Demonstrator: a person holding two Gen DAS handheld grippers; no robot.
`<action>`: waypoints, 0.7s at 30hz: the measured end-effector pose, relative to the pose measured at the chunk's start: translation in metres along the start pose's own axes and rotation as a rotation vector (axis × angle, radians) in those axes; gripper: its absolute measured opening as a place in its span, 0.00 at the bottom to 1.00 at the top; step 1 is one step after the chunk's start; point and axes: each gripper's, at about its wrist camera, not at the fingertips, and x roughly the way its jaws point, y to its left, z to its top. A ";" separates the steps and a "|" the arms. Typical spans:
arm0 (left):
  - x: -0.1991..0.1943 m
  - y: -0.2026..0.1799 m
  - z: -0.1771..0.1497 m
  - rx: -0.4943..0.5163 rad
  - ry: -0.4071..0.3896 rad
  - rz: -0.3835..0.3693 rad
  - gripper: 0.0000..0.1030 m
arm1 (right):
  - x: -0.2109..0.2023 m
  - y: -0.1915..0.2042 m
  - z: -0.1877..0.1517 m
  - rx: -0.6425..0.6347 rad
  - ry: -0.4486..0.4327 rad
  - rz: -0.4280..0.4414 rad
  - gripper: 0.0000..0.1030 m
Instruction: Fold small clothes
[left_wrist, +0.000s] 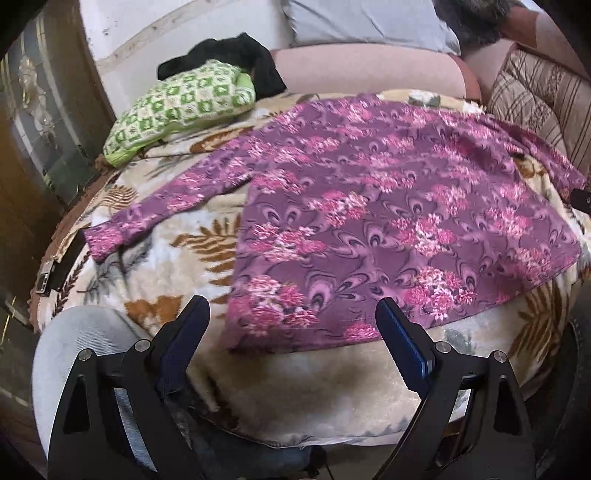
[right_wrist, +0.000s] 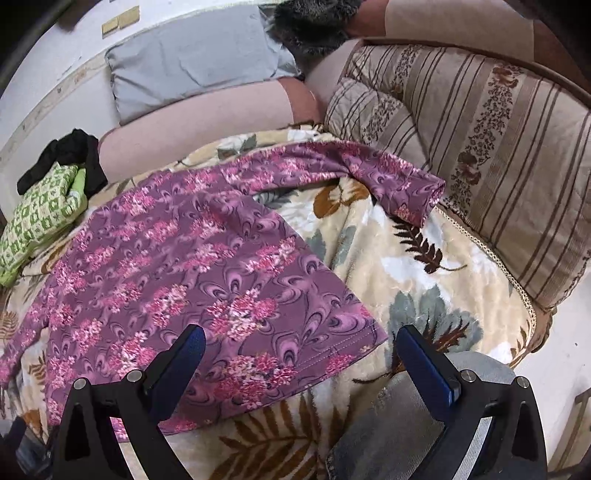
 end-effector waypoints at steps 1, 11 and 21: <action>-0.003 0.001 0.001 -0.001 -0.010 -0.003 0.89 | -0.005 0.002 -0.001 -0.011 -0.011 0.009 1.00; -0.008 0.010 0.028 -0.047 0.014 -0.006 0.89 | -0.008 0.006 0.018 0.058 0.053 0.215 1.00; 0.001 -0.045 0.121 0.037 -0.076 -0.066 0.89 | 0.022 -0.025 0.086 0.116 0.035 0.251 1.00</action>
